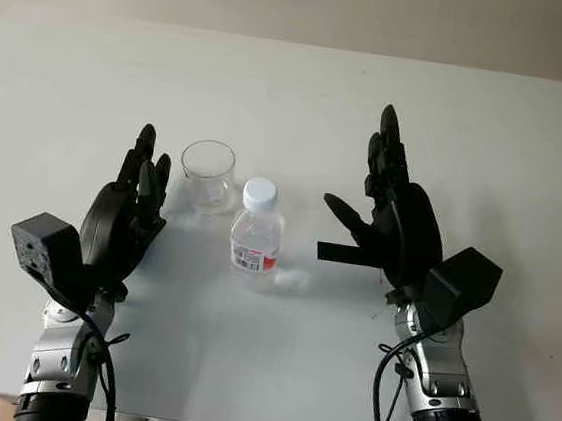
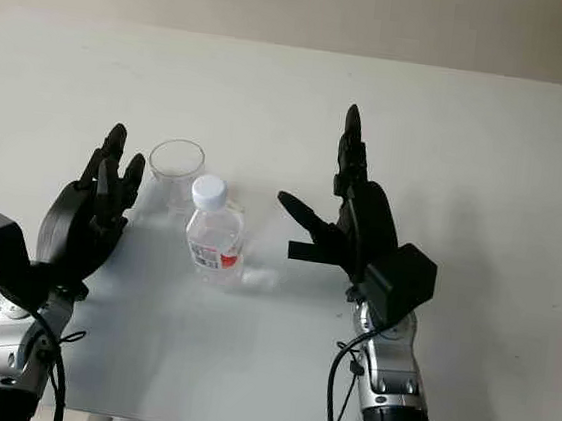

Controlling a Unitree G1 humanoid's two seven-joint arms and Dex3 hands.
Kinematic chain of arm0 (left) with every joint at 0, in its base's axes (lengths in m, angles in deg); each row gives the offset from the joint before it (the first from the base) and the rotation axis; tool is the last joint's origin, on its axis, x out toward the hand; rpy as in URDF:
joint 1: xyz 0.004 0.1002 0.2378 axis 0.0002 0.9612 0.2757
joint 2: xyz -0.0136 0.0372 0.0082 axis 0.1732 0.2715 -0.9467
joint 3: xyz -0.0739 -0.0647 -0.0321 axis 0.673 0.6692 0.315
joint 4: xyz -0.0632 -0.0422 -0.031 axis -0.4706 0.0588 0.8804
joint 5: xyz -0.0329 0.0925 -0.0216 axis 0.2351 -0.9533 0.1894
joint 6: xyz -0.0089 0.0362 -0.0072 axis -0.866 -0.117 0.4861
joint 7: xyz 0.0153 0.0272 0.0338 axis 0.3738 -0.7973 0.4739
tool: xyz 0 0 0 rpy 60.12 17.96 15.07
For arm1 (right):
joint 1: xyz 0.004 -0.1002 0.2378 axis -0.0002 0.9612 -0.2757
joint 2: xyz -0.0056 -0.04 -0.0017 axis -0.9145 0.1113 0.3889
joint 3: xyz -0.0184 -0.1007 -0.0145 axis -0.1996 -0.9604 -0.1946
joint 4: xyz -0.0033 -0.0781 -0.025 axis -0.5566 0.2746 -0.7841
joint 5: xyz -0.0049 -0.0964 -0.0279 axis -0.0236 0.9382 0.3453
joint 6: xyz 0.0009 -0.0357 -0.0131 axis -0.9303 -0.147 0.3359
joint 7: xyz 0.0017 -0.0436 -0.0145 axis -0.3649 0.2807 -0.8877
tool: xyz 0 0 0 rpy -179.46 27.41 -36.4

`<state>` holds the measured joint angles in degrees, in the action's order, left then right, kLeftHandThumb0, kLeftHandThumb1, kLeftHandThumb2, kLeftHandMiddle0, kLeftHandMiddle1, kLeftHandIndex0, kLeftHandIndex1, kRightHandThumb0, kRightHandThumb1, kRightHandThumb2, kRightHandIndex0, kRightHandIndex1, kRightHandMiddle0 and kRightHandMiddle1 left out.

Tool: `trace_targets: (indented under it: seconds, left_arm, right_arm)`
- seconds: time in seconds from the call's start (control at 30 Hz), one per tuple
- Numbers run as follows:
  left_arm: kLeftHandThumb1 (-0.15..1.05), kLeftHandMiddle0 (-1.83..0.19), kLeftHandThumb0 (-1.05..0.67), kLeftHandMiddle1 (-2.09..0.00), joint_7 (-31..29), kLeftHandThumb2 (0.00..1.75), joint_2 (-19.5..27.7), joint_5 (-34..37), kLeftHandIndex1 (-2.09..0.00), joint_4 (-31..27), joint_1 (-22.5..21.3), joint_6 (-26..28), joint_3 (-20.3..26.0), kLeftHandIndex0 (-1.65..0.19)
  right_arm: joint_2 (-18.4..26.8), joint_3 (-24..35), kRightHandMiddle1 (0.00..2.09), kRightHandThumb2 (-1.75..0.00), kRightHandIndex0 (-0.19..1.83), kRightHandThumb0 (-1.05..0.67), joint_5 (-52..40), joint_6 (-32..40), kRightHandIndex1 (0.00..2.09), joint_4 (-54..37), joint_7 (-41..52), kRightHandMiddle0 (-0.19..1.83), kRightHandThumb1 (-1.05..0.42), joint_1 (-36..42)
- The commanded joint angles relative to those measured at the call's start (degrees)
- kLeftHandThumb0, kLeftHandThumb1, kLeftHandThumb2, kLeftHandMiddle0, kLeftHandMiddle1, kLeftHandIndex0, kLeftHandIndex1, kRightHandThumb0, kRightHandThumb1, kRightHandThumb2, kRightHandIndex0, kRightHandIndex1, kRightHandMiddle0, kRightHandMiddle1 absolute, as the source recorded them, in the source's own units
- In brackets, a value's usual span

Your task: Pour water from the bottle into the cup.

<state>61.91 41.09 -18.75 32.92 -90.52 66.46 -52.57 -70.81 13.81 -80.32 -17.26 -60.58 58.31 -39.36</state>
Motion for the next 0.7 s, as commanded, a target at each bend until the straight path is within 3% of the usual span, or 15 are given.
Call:
trace_targets:
  seconds: [0.0,0.33,0.67]
  left_arm:
    - [1.05,0.08,-0.76,-0.06,0.17,0.78,0.03,-0.08,-0.06,-1.23,0.81,0.20,-0.01,0.13]
    - [1.05,0.09,-0.76,-0.05,0.04,0.78,-0.06,-0.54,-0.05,0.43,-0.28,-0.19,-0.41,0.14]
    - [1.05,0.09,-0.77,-0.05,-0.40,0.78,-0.37,0.13,-0.05,1.64,-0.74,-0.88,0.00,0.14]
  right_arm:
    - [-0.10,0.20,0.00,-0.05,-0.19,-0.84,-0.35,-0.38,0.00,0.44,0.25,-0.19,-0.98,-0.32]
    - [0.52,0.45,0.00,-0.05,-0.19,-0.83,-1.44,0.76,0.00,0.59,2.22,-0.19,-0.97,0.89]
    - [2.89,-0.94,0.00,-0.04,-0.19,-0.94,-5.87,1.89,0.00,-8.65,11.45,-0.19,-0.93,6.39]
